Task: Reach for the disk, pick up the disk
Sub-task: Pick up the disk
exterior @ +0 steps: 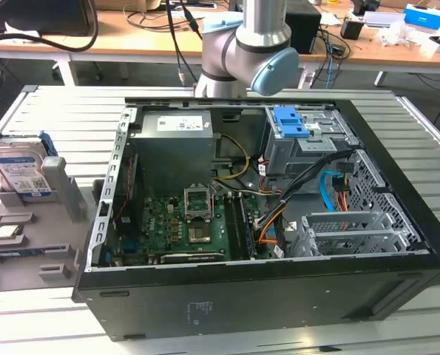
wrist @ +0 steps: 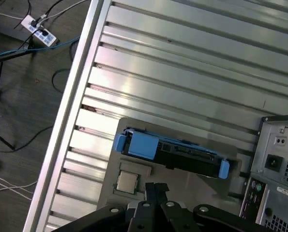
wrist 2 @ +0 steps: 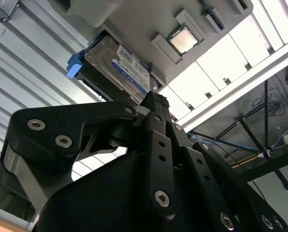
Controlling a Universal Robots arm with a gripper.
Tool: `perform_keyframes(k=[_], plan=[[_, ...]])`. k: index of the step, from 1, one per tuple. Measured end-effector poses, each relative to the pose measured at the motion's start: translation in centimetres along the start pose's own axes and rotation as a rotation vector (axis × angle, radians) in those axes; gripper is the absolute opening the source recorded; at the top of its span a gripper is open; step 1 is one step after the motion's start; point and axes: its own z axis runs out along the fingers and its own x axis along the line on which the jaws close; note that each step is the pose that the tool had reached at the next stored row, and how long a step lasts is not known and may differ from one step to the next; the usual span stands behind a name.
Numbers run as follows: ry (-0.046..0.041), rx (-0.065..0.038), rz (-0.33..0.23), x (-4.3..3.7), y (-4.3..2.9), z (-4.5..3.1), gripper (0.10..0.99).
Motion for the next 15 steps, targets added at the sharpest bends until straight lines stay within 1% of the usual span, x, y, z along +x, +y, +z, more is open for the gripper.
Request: perform_keyframes(k=[6, 8, 10, 13, 15], plan=[[0.0034, 0.0, -0.088, 0.0, 0.0, 0.0, 0.106], [0.0067, 0.0, -0.173, 0.0, 0.0, 0.0, 0.106], [0.0093, 0.0, -0.242, 0.0, 0.0, 0.0, 0.106], [0.0119, 0.0, -0.309, 0.0, 0.0, 0.0, 0.106], [0.0129, 0.0, -0.334, 0.0, 0.0, 0.0, 0.106]])
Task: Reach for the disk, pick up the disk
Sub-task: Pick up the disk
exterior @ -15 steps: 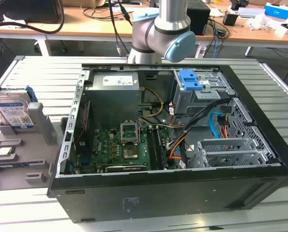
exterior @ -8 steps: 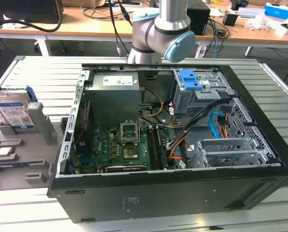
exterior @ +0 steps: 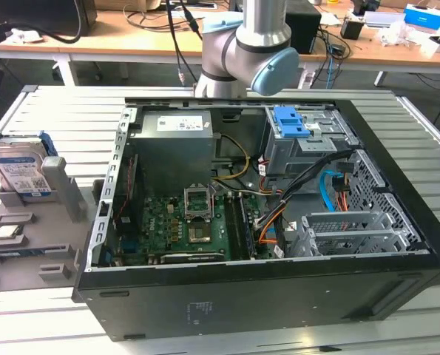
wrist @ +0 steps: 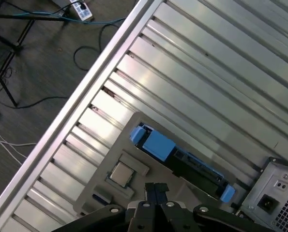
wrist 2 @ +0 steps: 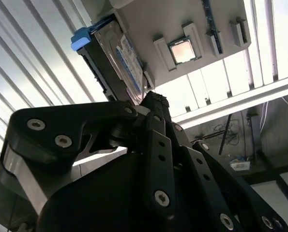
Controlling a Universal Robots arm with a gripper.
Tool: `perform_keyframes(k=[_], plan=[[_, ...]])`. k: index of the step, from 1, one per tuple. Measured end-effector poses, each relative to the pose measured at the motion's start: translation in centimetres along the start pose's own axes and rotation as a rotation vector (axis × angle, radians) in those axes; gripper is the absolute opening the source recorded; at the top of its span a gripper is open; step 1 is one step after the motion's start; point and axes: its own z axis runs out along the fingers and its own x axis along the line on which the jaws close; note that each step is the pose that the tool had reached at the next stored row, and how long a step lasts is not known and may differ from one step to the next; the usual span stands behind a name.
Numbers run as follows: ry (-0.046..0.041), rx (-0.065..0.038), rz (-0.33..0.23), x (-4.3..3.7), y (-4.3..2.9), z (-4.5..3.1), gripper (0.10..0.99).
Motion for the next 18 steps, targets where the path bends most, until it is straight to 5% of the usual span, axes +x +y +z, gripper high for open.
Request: perform_keyframes(k=[18], plan=[[0.0103, 0.0, -0.268, 0.0, 0.0, 0.0, 0.106]])
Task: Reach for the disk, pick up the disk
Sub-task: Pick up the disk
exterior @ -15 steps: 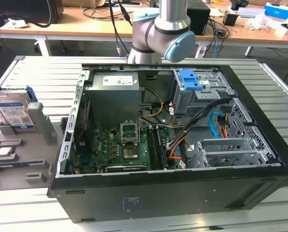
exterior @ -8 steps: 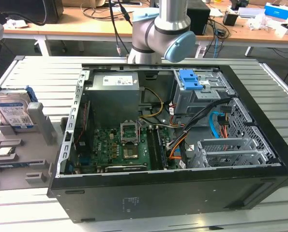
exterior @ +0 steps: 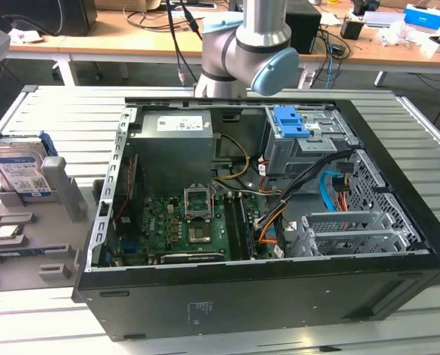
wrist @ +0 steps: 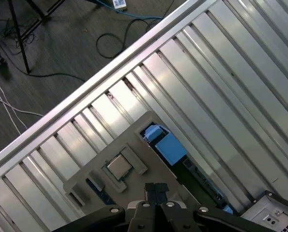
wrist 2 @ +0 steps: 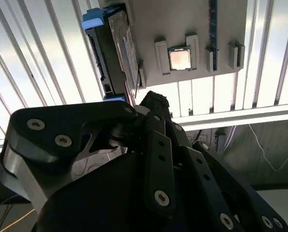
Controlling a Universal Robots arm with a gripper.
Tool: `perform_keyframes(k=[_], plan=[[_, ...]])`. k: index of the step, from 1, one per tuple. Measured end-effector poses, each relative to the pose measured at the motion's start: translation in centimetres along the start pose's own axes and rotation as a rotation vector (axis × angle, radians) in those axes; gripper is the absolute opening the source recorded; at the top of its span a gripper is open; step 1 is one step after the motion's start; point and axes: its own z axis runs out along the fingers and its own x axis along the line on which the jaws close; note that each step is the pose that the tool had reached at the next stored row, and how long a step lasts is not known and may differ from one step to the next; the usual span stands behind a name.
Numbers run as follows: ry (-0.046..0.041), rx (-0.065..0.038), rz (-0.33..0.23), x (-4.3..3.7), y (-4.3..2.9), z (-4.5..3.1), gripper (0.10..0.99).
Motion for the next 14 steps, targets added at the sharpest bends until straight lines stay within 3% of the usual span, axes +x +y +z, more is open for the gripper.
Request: perform_keyframes(k=[14], plan=[[0.0078, 0.0, -0.201, 0.0, 0.0, 0.0, 0.106]])
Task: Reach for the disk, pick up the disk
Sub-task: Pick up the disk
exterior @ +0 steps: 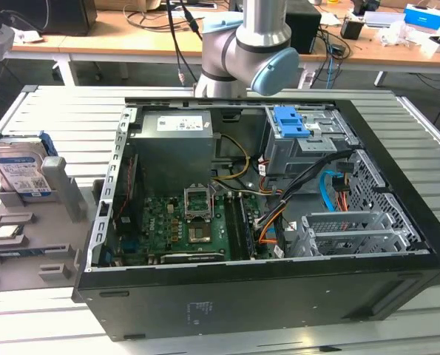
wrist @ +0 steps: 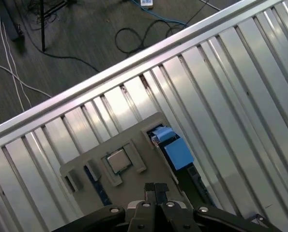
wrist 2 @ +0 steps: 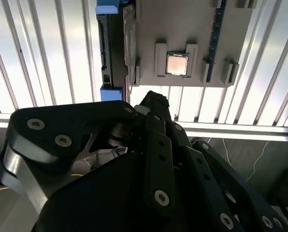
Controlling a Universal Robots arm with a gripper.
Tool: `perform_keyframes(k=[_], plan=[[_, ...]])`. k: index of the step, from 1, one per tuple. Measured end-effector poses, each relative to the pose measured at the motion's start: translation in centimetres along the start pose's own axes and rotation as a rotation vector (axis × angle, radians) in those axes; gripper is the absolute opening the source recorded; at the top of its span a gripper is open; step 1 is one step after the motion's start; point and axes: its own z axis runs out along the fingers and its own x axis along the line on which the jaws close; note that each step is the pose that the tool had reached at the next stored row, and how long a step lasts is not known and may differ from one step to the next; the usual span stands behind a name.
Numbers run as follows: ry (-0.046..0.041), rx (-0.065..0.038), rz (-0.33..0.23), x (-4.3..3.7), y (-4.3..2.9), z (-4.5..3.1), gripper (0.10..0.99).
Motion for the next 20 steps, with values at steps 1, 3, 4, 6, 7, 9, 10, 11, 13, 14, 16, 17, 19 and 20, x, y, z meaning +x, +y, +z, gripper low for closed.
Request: perform_keyframes(k=[1, 3, 4, 6, 7, 9, 10, 11, 13, 14, 16, 17, 19, 20], plan=[[0.0006, 0.0, -0.017, 0.0, 0.0, 0.0, 0.106], [0.002, 0.0, -0.055, 0.0, 0.0, 0.0, 0.106], [0.0032, 0.0, -0.084, 0.0, 0.0, 0.0, 0.106], [0.0051, 0.0, -0.132, 0.0, 0.0, 0.0, 0.106], [0.0059, 0.0, -0.157, 0.0, 0.0, 0.0, 0.106], [0.0073, 0.0, -0.192, 0.0, 0.0, 0.0, 0.106], [0.0078, 0.0, -0.204, 0.0, 0.0, 0.0, 0.106], [0.0087, 0.0, -0.227, 0.0, 0.0, 0.0, 0.106], [0.0097, 0.0, -0.254, 0.0, 0.0, 0.0, 0.106], [0.0105, 0.0, -0.276, 0.0, 0.0, 0.01, 0.106], [0.0117, 0.0, -0.304, 0.0, 0.0, 0.0, 0.106], [0.0123, 0.0, -0.321, 0.0, 0.0, 0.0, 0.106], [0.0139, 0.0, -0.364, 0.0, 0.0, 0.0, 0.106], [0.0144, 0.0, -0.379, 0.0, 0.0, 0.0, 0.106]])
